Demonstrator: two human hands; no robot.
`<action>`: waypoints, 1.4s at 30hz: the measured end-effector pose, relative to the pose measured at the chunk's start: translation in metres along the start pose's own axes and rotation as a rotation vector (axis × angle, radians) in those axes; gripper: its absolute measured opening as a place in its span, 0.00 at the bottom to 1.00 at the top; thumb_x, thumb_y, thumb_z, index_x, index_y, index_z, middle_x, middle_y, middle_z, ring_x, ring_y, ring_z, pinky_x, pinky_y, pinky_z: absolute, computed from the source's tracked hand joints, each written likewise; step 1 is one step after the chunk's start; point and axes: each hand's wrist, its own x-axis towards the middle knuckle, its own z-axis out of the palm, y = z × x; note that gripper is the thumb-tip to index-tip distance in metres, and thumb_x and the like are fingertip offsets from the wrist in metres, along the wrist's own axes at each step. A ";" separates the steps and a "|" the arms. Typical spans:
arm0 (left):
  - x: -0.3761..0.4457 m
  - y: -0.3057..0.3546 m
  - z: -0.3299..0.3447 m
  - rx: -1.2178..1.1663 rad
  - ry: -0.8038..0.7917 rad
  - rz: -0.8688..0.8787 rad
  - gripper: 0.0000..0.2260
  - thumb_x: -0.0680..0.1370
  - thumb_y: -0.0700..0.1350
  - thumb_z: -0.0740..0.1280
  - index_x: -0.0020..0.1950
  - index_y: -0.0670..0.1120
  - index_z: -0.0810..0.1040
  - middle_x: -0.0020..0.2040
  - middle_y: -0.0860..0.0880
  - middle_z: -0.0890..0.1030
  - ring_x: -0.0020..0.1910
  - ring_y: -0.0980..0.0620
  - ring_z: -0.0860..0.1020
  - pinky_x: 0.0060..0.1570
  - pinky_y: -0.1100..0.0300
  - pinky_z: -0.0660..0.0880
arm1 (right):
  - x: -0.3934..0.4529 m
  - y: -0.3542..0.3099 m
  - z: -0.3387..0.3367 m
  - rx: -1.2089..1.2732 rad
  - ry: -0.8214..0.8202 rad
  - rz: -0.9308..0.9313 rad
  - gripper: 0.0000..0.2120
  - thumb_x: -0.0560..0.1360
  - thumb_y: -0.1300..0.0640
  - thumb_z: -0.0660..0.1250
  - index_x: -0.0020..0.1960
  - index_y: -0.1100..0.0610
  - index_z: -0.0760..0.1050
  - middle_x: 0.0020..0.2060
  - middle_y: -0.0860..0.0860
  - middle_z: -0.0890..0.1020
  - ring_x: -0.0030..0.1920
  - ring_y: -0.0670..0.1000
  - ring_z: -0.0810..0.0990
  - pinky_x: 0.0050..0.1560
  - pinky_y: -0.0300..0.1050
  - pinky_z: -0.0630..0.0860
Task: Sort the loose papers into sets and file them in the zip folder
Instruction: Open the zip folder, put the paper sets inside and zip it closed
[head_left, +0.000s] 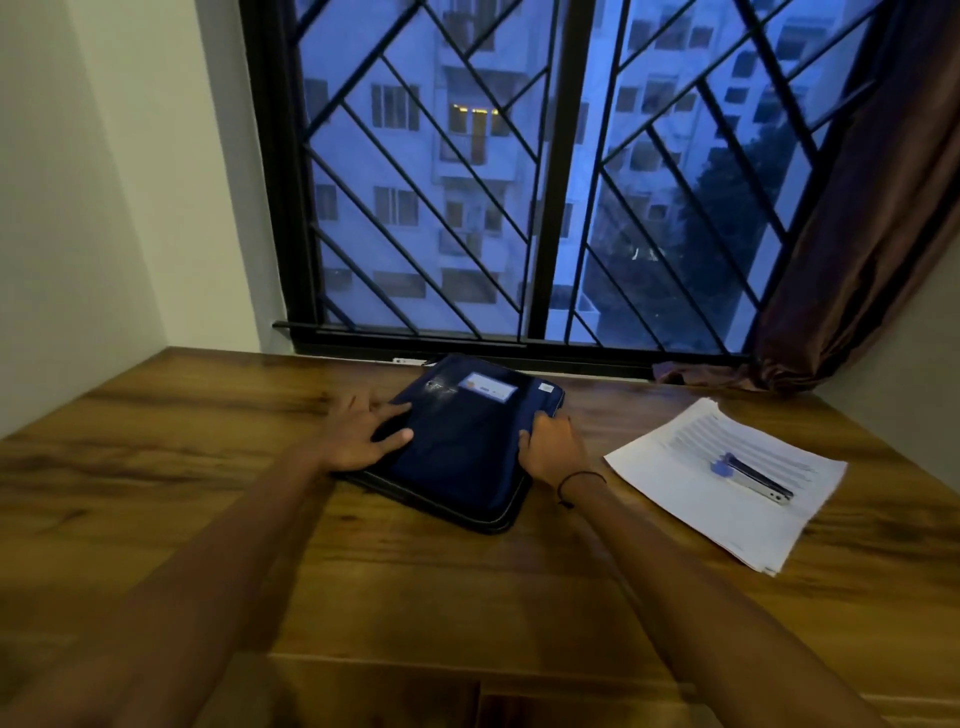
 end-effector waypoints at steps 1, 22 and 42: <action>-0.007 -0.005 0.005 -0.176 -0.016 -0.002 0.35 0.73 0.77 0.56 0.78 0.67 0.62 0.74 0.50 0.61 0.76 0.44 0.58 0.76 0.43 0.60 | 0.003 -0.001 0.002 -0.017 -0.009 0.005 0.16 0.83 0.49 0.57 0.60 0.61 0.71 0.59 0.65 0.77 0.56 0.64 0.76 0.53 0.53 0.73; -0.057 -0.018 -0.010 -1.227 -0.119 -0.086 0.21 0.86 0.55 0.54 0.68 0.48 0.81 0.66 0.52 0.81 0.66 0.52 0.77 0.64 0.58 0.73 | -0.043 -0.189 0.033 -0.344 0.147 -1.124 0.11 0.82 0.55 0.60 0.60 0.52 0.78 0.61 0.58 0.73 0.59 0.57 0.72 0.53 0.55 0.75; -0.056 -0.011 -0.011 -0.796 0.059 0.008 0.18 0.84 0.35 0.61 0.69 0.50 0.80 0.68 0.57 0.74 0.66 0.59 0.71 0.51 0.76 0.70 | -0.084 -0.078 0.007 -0.309 0.295 -1.121 0.06 0.83 0.51 0.63 0.56 0.51 0.76 0.53 0.49 0.77 0.52 0.53 0.72 0.52 0.49 0.70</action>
